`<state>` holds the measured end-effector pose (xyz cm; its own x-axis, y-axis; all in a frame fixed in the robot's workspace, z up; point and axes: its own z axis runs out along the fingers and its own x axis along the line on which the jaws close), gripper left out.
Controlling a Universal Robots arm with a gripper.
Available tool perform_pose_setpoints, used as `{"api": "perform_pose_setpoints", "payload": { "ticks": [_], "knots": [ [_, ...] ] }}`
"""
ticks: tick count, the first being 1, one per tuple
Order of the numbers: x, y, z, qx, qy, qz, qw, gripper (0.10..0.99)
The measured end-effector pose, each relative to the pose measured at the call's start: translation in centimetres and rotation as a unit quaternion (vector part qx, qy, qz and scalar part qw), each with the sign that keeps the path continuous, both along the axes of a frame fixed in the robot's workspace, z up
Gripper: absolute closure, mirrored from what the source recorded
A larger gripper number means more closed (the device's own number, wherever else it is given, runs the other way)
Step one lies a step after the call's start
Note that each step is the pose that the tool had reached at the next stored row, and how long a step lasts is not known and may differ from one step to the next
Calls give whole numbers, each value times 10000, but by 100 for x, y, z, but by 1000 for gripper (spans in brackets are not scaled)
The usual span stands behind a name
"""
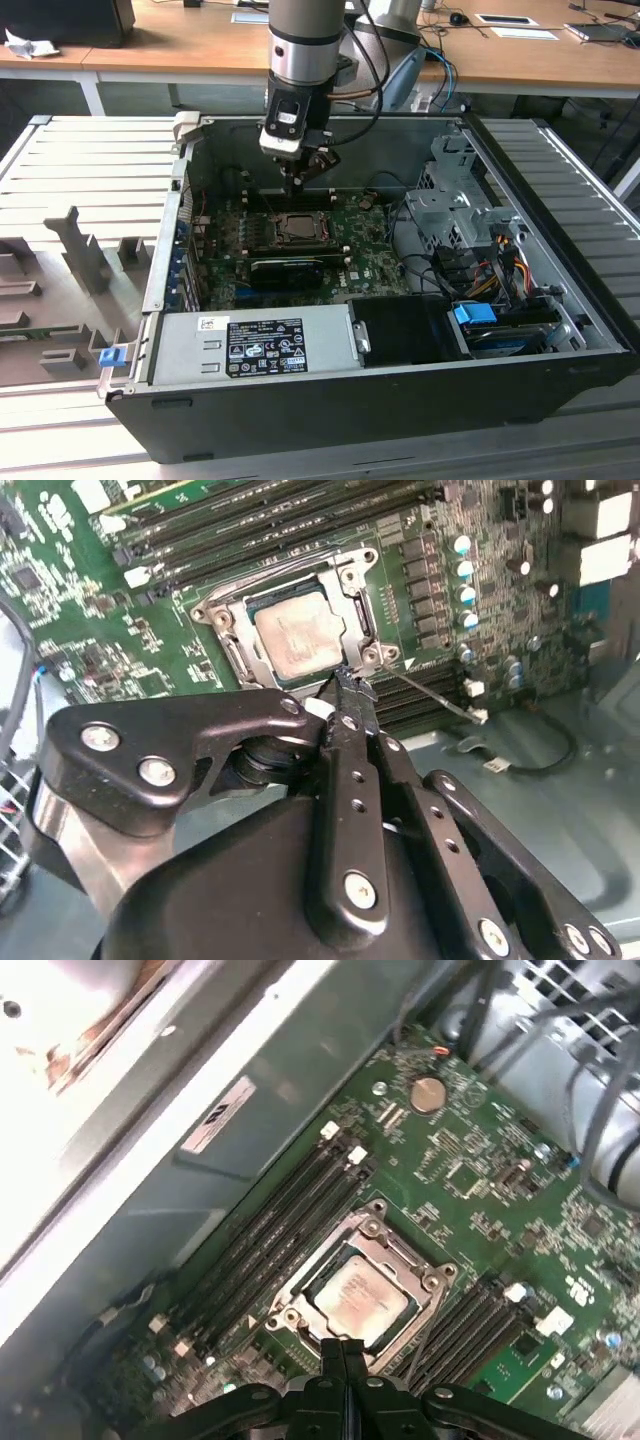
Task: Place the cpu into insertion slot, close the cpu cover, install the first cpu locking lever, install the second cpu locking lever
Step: 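Install the first cpu locking lever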
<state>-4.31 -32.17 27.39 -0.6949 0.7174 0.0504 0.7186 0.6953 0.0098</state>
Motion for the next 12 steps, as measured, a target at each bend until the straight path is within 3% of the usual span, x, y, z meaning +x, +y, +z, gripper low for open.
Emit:
{"api": "perform_pose_setpoints", "payload": {
  "ticks": [3, 6, 7, 9, 11, 12],
  "knots": [
    [0, 0, -2, 0, -2, 420, 9991, 980],
    [0, 0, -5, 0, -2, 776, 9970, 980],
    [0, 0, -7, 0, -2, 926, 9957, 980],
    [0, 0, -12, 0, -2, 1304, 9915, 980],
    [0, 0, -15, 0, -2, 1496, 9888, 980],
    [0, 0, -18, 0, -2, 1655, 9862, 980]
  ]
}}
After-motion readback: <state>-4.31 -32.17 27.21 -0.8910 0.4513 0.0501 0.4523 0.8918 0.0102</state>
